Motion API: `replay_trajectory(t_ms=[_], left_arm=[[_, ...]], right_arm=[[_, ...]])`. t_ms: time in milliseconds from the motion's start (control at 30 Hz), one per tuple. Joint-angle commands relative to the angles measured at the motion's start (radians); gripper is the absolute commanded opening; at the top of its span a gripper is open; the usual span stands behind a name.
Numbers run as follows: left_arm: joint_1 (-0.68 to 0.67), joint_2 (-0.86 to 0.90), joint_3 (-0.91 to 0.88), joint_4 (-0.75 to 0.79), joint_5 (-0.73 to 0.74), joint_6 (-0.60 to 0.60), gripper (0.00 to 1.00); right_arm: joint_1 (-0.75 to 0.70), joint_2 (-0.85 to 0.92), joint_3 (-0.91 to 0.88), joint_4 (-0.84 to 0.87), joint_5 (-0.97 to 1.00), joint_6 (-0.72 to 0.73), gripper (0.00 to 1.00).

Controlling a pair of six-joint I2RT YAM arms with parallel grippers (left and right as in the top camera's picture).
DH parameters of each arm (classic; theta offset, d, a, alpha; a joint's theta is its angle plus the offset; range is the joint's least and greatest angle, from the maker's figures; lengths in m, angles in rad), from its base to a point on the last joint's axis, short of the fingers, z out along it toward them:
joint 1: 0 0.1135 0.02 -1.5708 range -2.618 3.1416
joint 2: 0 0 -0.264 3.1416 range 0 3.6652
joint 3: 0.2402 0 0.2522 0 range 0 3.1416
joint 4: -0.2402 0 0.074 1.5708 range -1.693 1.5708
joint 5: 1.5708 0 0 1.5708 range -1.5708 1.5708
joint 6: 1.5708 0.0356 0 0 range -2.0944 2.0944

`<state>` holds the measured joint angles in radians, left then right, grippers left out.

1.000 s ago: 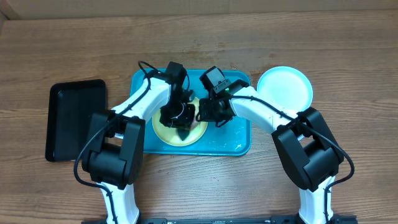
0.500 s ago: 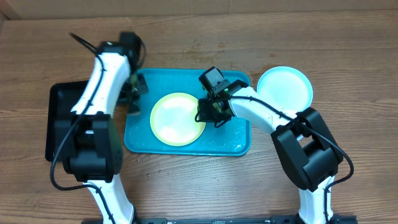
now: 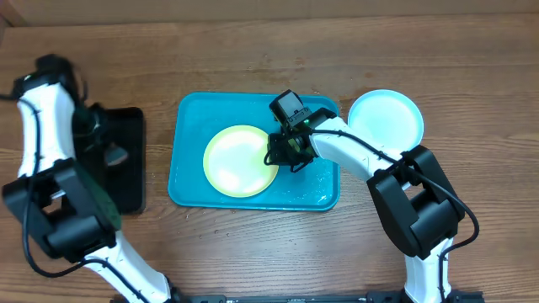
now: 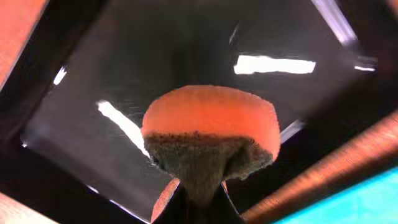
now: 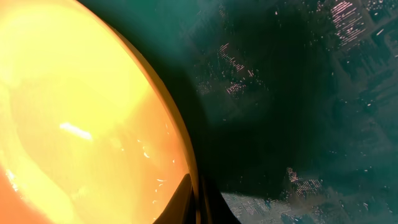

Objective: Clean dirty plates on tray and stack at the side
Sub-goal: 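Move the left gripper with the sponge back over the black tray, then lift the yellow plate with the right gripper and carry it right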

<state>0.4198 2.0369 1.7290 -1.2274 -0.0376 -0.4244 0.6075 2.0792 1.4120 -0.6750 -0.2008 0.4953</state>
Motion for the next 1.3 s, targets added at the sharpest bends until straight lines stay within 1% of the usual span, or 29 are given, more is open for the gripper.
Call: replay_trajectory(t_ms=[0,100,167,233,300,333,367,433,500,533,567,633,667,700,733,767,800,833,867,900,967,1000,1100,1167,1200,1267], left_arm=[[0.06,0.01,-0.107,0.043,0.02,-0.018,0.04],[0.091,0.01,-0.153,0.087,0.031,-0.018,0.04],[0.101,0.01,-0.159,0.097,0.041,-0.018,0.06],[0.106,0.01,-0.159,0.107,0.051,-0.018,0.19],[0.105,0.01,-0.151,0.106,0.07,-0.017,0.42],[0.106,0.01,-0.145,0.101,0.09,-0.01,0.49],[0.108,0.01,-0.13,0.09,0.132,0.025,0.51],[0.111,0.01,-0.061,0.047,0.247,0.119,0.56],[0.111,0.01,0.002,0.005,0.272,0.134,0.57],[0.111,0.009,0.073,-0.04,0.28,0.133,0.57],[0.111,0.009,0.107,-0.062,0.288,0.133,0.56],[0.109,0.008,0.152,-0.085,0.302,0.132,0.53],[0.108,0.009,0.166,-0.09,0.301,0.129,0.53],[0.108,0.008,0.174,-0.092,0.301,0.129,0.56],[0.108,0.009,0.174,-0.092,0.301,0.129,0.65],[0.108,0.009,0.173,-0.094,0.301,0.129,0.79],[0.108,0.009,0.171,-0.097,0.301,0.129,1.0],[0.108,0.009,0.17,-0.101,0.301,0.129,1.0],[0.108,0.009,0.17,-0.108,0.3,0.13,1.0],[0.108,0.009,0.17,-0.108,0.3,0.13,1.0],[0.108,0.009,0.17,-0.108,0.301,0.129,1.0],[0.108,0.009,0.17,-0.108,0.301,0.129,1.0],[0.108,0.009,0.17,-0.108,0.3,0.13,1.0],[0.108,0.009,0.17,-0.108,0.3,0.13,1.0],[0.108,0.009,0.17,-0.108,0.3,0.13,1.0],[0.108,0.009,0.17,-0.108,0.3,0.13,1.0]], right_arm=[[-0.013,0.022,-0.001,0.001,0.069,-0.053,0.04],[-0.013,0.02,0.024,-0.026,0.071,-0.058,0.04],[-0.013,0.018,0.058,-0.06,0.074,-0.066,0.04],[-0.011,0.017,0.102,-0.103,0.093,-0.093,0.04],[-0.003,0.017,0.163,-0.17,0.163,-0.111,0.04],[0.0,0.017,0.186,-0.198,0.203,-0.111,0.04],[0.006,0.017,0.213,-0.23,0.25,-0.111,0.04],[0.029,0.017,0.305,-0.337,0.407,-0.132,0.04],[0.046,0.017,0.362,-0.393,0.478,-0.158,0.04],[0.069,0.017,0.428,-0.454,0.579,-0.16,0.04],[0.084,0.017,0.47,-0.492,0.645,-0.16,0.04],[0.106,0.017,0.534,-0.549,0.747,-0.16,0.04],[0.121,0.017,0.568,-0.576,0.799,-0.16,0.04],[0.142,0.017,0.617,-0.618,0.872,-0.16,0.04],[0.159,0.017,0.652,-0.652,0.928,-0.161,0.04],[0.173,0.017,0.679,-0.68,0.973,-0.165,0.04],[0.194,0.017,0.714,-0.716,1.024,-0.194,0.04],[0.211,0.017,0.738,-0.74,1.052,-0.243,0.04],[0.238,0.017,0.768,-0.767,1.081,-0.343,0.04],[0.257,0.017,0.785,-0.775,1.109,-0.405,0.04],[0.298,0.017,0.802,-0.77,1.195,-0.488,0.04],[0.309,0.017,0.803,-0.767,1.223,-0.502,0.04],[0.359,0.018,0.803,-0.764,1.391,-0.55,0.04],[0.391,0.018,0.803,-0.767,1.444,-0.55,0.04],[0.403,0.018,0.803,-0.763,1.427,-0.534,0.04],[0.422,0.018,0.798,-0.719,1.299,-0.453,0.04]])
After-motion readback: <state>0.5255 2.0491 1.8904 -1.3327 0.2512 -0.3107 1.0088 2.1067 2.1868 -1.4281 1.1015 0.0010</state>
